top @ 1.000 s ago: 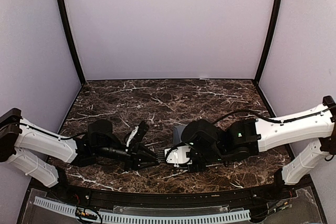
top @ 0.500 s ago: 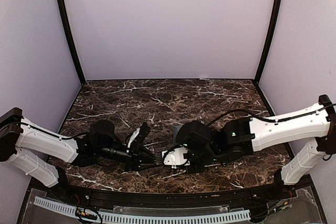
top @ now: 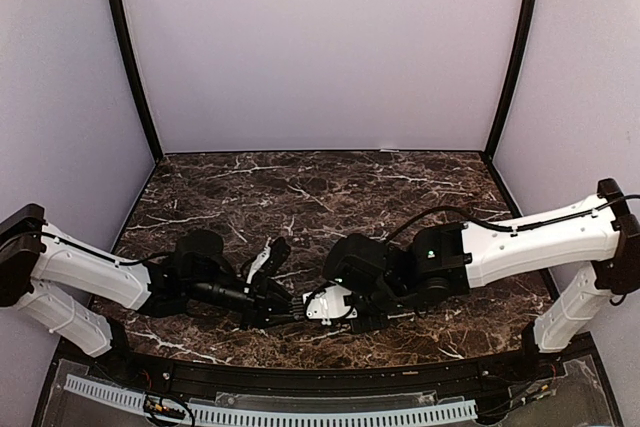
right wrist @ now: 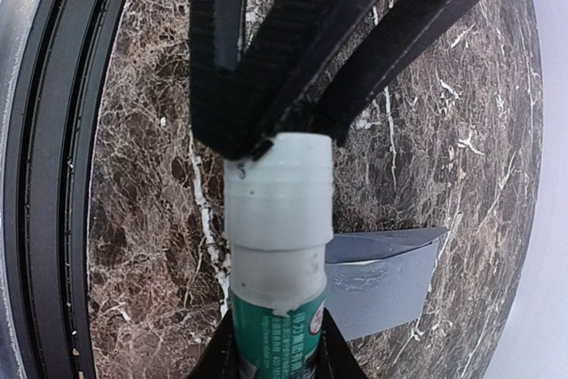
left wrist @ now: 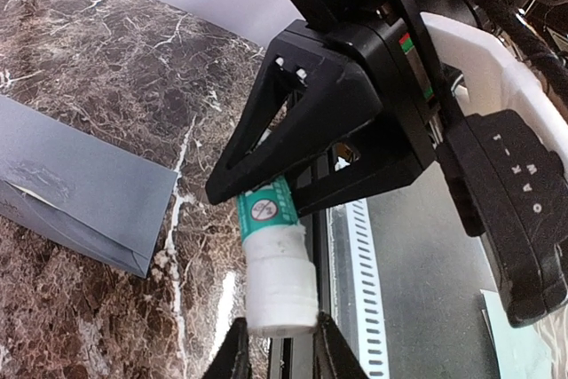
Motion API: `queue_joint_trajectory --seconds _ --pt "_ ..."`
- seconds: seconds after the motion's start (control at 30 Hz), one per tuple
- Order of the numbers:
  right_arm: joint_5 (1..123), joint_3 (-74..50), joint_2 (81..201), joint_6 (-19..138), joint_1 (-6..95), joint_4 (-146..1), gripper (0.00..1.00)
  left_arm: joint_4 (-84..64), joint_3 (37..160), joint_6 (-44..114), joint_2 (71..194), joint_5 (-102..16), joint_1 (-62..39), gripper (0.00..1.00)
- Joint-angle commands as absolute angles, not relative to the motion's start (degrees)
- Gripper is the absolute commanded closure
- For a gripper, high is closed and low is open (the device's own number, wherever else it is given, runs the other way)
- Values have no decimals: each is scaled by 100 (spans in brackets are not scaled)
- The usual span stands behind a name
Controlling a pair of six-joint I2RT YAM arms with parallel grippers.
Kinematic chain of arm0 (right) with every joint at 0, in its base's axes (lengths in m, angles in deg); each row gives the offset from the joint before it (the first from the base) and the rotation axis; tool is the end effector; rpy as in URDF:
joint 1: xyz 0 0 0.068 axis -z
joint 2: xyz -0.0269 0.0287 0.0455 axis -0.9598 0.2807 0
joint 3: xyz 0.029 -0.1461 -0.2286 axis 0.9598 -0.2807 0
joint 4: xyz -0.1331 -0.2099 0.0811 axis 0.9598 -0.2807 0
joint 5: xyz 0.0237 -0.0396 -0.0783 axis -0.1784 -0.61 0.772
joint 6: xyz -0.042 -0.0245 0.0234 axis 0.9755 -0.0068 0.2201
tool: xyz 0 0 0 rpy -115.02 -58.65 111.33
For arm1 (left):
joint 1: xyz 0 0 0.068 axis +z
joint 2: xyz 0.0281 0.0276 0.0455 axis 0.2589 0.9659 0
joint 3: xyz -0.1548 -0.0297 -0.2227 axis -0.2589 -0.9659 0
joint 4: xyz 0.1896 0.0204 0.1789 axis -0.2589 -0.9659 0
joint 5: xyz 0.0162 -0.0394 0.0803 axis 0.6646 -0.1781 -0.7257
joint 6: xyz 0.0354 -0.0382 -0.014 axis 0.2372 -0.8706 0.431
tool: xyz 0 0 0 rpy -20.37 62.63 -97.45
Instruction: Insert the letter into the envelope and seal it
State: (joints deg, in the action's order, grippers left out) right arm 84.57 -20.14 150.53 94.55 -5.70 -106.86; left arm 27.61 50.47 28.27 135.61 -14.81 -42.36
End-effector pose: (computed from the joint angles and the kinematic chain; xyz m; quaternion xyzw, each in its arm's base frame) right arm 0.0695 0.3214 0.2442 -0.7472 0.5932 0.0066 0.2996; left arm 0.1217 -0.2290 0.1849 0.4309 0.6419 -0.5533 0.3101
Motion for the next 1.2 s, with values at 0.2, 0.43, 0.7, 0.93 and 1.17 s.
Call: queue_joint_trajectory --seconds 0.2,0.43,0.7,0.93,1.17 --pt "8459 -1499 15342 9392 -726 -10723 100 2784 5383 2995 13610 -1541 -4368 92" --pt "8473 -1313 15461 9400 -801 -10731 100 2730 5461 3024 13687 -1631 -4429 92" --pt "8358 -1248 15518 9385 -815 -10316 100 2982 5418 2900 13672 -1757 -4441 93" --pt "8158 -1281 15390 9352 -817 -9926 100 3156 5414 2790 13736 -1710 -4443 93" --pt "8012 -1169 15475 9326 -839 -9895 100 3350 5406 2787 13854 -1614 -4441 93"
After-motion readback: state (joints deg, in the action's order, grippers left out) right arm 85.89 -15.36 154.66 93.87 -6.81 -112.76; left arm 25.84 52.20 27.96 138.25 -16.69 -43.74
